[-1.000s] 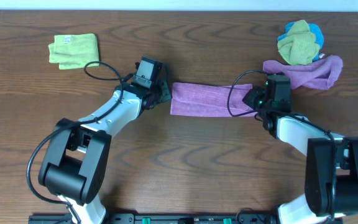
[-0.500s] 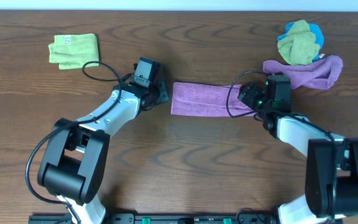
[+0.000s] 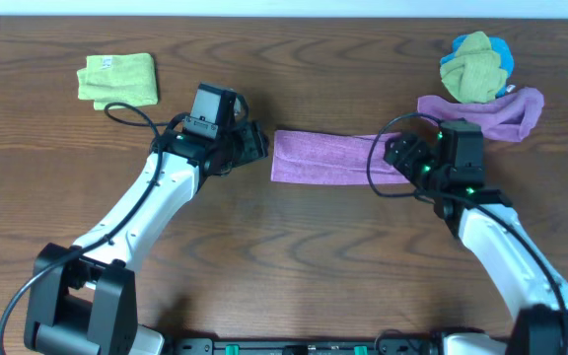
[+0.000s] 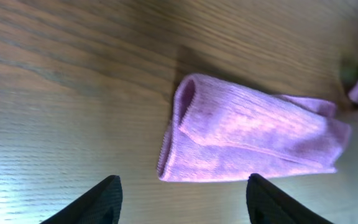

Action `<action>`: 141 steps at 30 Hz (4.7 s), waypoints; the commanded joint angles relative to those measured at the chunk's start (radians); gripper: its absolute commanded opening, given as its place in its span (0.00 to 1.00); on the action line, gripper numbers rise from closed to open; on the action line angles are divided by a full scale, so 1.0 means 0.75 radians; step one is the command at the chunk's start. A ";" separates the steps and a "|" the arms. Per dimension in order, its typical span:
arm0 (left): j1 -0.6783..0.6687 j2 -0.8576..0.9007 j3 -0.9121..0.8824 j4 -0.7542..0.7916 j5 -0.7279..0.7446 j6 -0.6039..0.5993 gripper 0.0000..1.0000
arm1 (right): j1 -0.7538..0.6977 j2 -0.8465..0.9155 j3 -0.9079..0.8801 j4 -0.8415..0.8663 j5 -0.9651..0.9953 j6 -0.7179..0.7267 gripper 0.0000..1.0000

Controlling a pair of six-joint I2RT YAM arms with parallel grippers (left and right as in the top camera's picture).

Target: Fold the cloth

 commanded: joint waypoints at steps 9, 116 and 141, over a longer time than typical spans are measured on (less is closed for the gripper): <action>-0.080 0.123 0.024 0.230 0.115 -0.140 0.08 | -0.046 -0.167 0.004 -0.365 -0.025 0.286 0.85; -0.086 0.515 0.024 0.370 0.106 -0.218 0.06 | 0.463 0.126 0.014 0.430 -0.138 -0.071 0.01; -0.026 0.514 0.024 0.354 0.151 -0.158 0.06 | 0.605 0.422 0.295 0.318 -0.199 -0.099 0.01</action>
